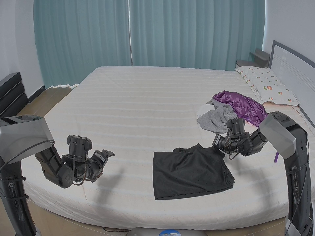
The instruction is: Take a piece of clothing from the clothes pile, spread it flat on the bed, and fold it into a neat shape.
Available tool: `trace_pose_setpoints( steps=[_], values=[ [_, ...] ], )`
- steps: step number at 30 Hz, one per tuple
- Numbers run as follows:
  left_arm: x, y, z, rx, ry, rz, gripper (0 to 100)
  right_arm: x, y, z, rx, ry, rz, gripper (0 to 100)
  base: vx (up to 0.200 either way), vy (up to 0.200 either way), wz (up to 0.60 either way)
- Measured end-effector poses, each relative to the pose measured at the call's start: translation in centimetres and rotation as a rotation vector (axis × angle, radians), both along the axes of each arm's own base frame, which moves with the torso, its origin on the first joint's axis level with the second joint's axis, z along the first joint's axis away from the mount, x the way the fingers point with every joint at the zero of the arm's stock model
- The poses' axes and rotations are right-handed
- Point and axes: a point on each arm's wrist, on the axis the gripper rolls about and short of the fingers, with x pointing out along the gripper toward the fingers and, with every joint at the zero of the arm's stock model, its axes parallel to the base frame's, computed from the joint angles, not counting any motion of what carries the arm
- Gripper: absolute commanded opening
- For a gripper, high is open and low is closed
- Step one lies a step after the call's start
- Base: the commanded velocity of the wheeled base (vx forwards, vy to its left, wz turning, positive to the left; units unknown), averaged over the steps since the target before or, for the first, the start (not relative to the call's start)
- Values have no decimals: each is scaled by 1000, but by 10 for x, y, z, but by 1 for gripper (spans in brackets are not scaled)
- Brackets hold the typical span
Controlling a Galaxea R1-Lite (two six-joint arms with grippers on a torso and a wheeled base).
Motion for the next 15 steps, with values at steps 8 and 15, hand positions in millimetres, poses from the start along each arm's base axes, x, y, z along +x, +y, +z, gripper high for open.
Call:
trace_pose_setpoints(
  steps=[8, 15],
  values=[
    [7, -3, 0, 14, -18, 2, 100, 4, -24, 2, 14, -9, -69, 0, 0, 0, 0],
    [28, -13, 0, 75, -80, -31, 100, 5, -32, 3, 37, -8, -117, 0, 0, 0, 0]
  ],
)
